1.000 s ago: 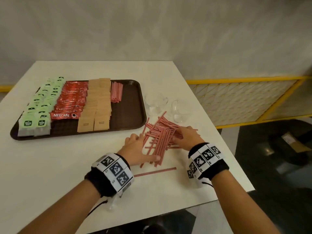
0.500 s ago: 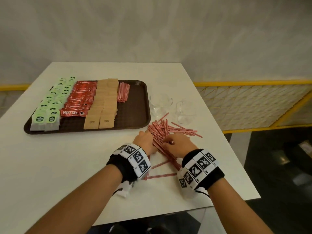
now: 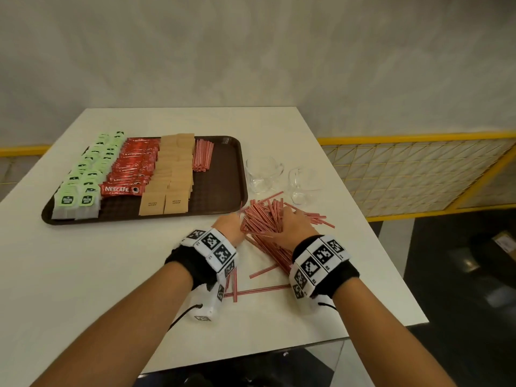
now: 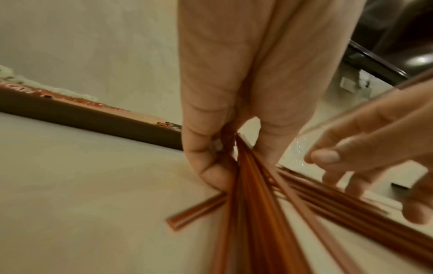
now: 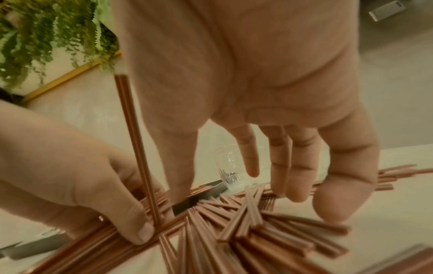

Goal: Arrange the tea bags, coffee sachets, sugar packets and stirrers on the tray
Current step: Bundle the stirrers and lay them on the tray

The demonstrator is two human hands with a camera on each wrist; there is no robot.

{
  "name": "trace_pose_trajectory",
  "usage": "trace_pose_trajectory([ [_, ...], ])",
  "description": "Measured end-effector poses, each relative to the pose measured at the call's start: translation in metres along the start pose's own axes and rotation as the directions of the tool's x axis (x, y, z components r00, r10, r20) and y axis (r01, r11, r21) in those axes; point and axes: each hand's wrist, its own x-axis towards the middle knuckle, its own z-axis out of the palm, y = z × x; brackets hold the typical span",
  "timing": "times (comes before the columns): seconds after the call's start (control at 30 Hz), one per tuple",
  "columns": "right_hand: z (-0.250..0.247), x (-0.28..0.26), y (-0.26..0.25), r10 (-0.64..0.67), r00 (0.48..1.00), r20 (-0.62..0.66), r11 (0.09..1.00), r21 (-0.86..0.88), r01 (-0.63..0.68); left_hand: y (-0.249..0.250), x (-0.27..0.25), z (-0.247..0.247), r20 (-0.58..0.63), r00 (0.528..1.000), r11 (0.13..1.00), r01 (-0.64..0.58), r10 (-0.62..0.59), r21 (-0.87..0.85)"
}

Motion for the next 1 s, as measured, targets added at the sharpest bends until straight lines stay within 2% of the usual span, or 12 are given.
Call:
trace_pose_trajectory([
  [0.1,-0.007,0.004,0.000,0.015,1.000,-0.024,0.998,0.055,-0.013,-0.013,-0.003,-0.010,0.014,0.999,0.997,0.040,-0.039,-0.063],
  [0.23,-0.017,0.002,-0.002,0.024,1.000,-0.007,0.999,0.024,-0.024,-0.031,-0.005,-0.018,0.014,0.990,0.965,0.143,-0.144,-0.218],
  [0.37,-0.012,0.006,-0.007,0.035,0.996,0.083,0.997,-0.065,-0.030,-0.036,-0.015,-0.016,0.051,0.976,0.961,0.218,-0.212,-0.169],
  [0.47,-0.006,0.005,-0.014,-0.004,0.995,0.104,0.997,-0.075,0.012,-0.031,-0.022,-0.007,0.077,0.981,0.969,0.187,-0.177,-0.161],
  [0.6,0.000,0.004,-0.026,-0.071,0.989,0.131,0.992,-0.096,0.083,-0.020,-0.019,0.003,0.102,0.992,0.950,0.102,-0.075,-0.294],
  [0.8,0.003,0.007,-0.030,-0.082,0.985,0.151,0.997,0.001,0.083,-0.026,-0.006,0.008,0.167,0.985,0.783,0.144,-0.052,-0.606],
  [0.9,0.002,0.008,-0.032,-0.062,0.975,0.213,0.998,0.041,0.054,-0.025,-0.005,0.006,0.188,0.982,0.728,0.155,-0.037,-0.667],
  [1.0,0.003,0.007,-0.035,-0.059,0.977,0.206,0.998,0.005,0.059,-0.022,-0.008,0.006,0.174,0.985,0.708,0.137,-0.020,-0.693],
])
